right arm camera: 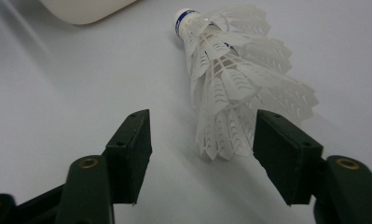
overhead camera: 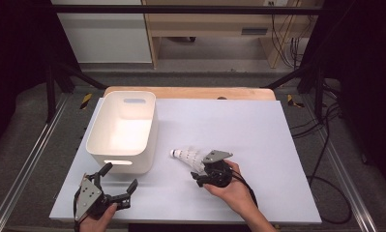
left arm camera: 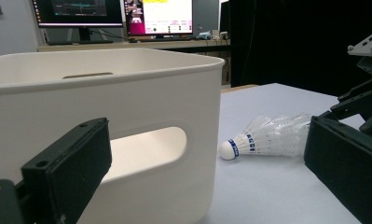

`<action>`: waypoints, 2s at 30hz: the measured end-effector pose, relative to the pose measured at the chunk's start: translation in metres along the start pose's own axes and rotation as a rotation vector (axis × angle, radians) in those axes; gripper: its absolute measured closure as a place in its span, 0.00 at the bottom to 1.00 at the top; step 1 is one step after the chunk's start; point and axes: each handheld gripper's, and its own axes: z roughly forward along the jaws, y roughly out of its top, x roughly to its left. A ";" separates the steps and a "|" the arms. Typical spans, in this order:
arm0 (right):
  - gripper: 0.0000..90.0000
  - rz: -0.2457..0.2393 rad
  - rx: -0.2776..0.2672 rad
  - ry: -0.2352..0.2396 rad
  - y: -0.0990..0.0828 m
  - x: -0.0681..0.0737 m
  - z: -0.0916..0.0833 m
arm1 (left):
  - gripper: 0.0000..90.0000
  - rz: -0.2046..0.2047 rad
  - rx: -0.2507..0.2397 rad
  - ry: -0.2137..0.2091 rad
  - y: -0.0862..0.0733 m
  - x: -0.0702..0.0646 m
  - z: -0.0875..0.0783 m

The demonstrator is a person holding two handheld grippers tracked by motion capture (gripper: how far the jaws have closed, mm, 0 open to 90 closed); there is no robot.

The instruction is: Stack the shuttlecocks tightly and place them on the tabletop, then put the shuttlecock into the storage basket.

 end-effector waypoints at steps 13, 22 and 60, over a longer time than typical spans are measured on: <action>0.09 0.043 0.008 0.028 -0.009 0.008 -0.006 | 0.01 -0.005 -0.005 0.003 0.000 0.003 -0.001; 0.08 0.090 -0.037 0.094 -0.011 0.011 -0.002 | 0.01 -0.008 -0.011 0.009 0.001 0.004 -0.005; 0.35 0.105 -0.101 0.048 0.000 0.012 0.023 | 0.01 0.005 -0.001 0.012 0.001 0.002 -0.004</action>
